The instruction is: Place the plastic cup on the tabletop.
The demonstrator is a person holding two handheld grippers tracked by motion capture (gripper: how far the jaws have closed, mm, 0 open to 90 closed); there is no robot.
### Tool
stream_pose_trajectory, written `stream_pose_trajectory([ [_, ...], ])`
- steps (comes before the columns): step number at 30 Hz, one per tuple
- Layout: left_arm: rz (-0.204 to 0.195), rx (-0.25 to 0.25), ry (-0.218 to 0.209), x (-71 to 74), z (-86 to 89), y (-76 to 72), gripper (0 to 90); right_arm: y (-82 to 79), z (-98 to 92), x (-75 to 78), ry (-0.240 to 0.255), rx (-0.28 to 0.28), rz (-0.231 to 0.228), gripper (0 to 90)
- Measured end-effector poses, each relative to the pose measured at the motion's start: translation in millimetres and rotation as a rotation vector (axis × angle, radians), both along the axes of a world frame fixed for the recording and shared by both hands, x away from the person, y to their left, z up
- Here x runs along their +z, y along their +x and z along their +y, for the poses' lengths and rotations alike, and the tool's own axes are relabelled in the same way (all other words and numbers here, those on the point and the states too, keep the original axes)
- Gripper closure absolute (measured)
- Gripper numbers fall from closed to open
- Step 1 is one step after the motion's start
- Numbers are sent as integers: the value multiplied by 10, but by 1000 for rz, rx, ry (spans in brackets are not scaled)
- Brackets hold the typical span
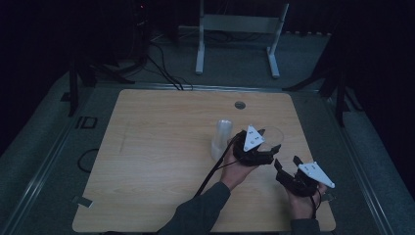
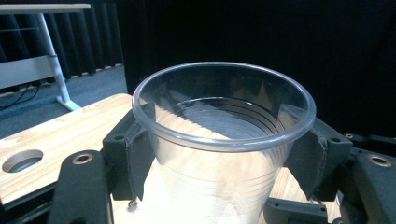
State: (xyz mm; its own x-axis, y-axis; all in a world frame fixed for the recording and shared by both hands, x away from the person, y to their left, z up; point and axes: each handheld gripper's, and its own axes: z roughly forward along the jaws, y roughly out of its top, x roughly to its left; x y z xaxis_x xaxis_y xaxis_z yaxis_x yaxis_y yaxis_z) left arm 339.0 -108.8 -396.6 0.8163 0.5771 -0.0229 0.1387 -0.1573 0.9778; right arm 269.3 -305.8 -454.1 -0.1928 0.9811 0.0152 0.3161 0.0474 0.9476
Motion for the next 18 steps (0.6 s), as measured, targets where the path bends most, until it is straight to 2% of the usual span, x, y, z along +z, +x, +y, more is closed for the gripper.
stream_pose_trajectory([
  [9, -4, 3, 2, -20, 48, -16, 302, 2, -9, -9, -1, -3, 0, 280],
  [18, 12, -3, -1, -73, 84, -8, 302, 4, -17, -24, -3, -4, 6, 280],
])
